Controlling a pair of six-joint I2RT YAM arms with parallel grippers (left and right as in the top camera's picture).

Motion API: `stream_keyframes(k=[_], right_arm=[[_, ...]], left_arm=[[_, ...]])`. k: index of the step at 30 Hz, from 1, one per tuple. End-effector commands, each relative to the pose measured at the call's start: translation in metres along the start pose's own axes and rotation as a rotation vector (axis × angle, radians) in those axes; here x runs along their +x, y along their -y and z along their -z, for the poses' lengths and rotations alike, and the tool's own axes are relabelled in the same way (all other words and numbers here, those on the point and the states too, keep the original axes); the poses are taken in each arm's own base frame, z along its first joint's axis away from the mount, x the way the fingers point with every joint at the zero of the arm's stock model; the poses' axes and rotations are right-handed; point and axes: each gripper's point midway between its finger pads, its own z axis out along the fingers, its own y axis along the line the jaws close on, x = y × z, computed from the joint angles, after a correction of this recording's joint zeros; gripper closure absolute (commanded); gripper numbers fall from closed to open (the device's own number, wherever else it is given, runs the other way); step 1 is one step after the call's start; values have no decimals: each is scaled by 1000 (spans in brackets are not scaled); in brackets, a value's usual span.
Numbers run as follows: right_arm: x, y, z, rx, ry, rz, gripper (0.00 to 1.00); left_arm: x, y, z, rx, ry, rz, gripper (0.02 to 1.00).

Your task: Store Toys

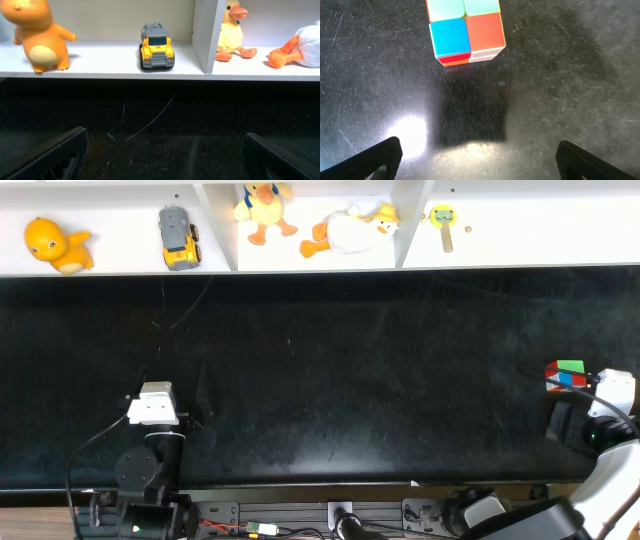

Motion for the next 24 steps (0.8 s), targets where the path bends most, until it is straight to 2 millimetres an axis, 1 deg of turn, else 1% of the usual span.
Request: stream_keyframes(k=[1,2,4,7,9,12,17,20,24], right_arm=[[-32,17,7,-6,73,-6,3],[-36,21,8,-5,79,-11,3],[-54,32,10,-10,111,-9,3],[-60,33,4,-25,103,0,3],[-62,26,-8,-65,92,13,5],[-66,14,-17,-114,89,19,3],[-77,-2,-20,-162,111,32,5],[-82,-4,-21,-159,123,40,5],[-83,-3,-22,-156,123,39,5]], left_arm=[[-1,0,0,2,6,-21,20],[-1,0,0,2,6,-21,20],[-1,0,0,2,6,-21,20],[-1,0,0,2,6,-21,20],[-1,0,0,2,5,-21,20],[-1,0,0,2,6,-21,20],[-1,0,0,2,6,-21,23],[-1,0,0,2,6,-21,20],[-1,0,0,2,5,-21,20]])
